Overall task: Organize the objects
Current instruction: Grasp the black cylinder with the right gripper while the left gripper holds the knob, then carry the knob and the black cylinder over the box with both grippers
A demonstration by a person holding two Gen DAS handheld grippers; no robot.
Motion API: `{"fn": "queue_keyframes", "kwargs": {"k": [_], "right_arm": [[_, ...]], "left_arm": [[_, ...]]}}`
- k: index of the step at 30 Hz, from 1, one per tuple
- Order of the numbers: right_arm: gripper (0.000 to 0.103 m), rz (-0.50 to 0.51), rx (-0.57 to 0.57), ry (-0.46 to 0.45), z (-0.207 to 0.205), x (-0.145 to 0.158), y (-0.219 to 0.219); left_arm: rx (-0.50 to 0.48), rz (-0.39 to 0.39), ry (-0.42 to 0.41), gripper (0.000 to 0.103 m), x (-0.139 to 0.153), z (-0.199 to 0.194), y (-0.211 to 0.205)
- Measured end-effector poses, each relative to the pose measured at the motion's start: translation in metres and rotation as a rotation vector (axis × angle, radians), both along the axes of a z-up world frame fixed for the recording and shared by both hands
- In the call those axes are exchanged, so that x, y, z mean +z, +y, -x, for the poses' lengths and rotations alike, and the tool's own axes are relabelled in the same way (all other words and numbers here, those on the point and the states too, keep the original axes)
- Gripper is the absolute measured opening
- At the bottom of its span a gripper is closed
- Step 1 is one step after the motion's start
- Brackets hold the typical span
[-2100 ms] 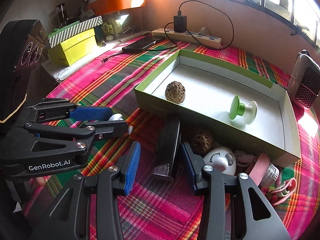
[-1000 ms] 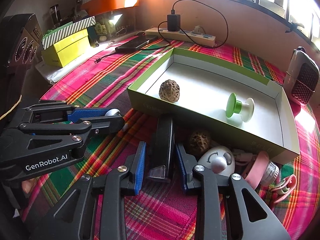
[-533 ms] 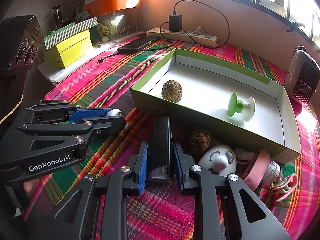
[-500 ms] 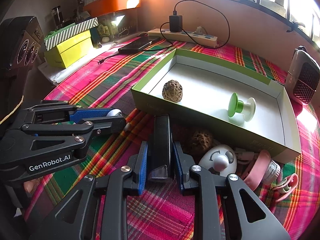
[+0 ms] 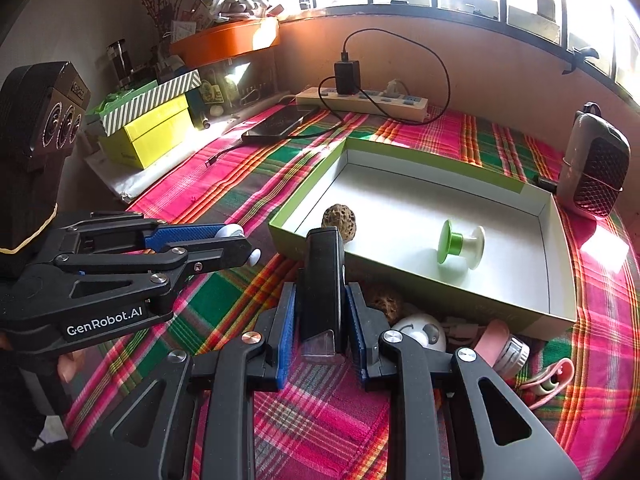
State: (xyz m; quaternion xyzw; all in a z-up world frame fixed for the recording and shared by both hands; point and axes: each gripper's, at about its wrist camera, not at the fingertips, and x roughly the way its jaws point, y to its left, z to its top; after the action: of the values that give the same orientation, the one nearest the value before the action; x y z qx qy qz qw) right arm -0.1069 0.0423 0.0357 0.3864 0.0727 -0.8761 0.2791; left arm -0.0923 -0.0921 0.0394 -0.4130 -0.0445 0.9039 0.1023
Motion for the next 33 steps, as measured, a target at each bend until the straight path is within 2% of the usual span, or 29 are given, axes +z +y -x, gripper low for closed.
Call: {"fn": "queue_keyframes", "kwargs": {"k": [8,15,23,27,33], "right_arm": [[0.025,0.004,-0.037,0.024,0.018,0.020,0.010],[0.025,0.011,-0.087,0.011,0.046,0.025,0.020],[0.025,-0.006,-0.153,-0.024,0.084,0.017,0.027],[0.025,-0.009,-0.175,-0.058,0.102,0.008,0.031],[0.025,-0.013,-0.196,-0.090,0.124,-0.003,0.033]], "left_arm": [[-0.014,0.008,0.034,0.019,0.019,0.021,0.012],[-0.020,0.010,0.024,0.019,0.021,0.050,0.022],[-0.027,0.030,0.012,0.019,0.014,0.085,0.033],[-0.015,0.032,-0.026,0.019,0.003,0.104,0.035],[-0.010,0.032,-0.041,0.019,-0.005,0.125,0.036]]}}
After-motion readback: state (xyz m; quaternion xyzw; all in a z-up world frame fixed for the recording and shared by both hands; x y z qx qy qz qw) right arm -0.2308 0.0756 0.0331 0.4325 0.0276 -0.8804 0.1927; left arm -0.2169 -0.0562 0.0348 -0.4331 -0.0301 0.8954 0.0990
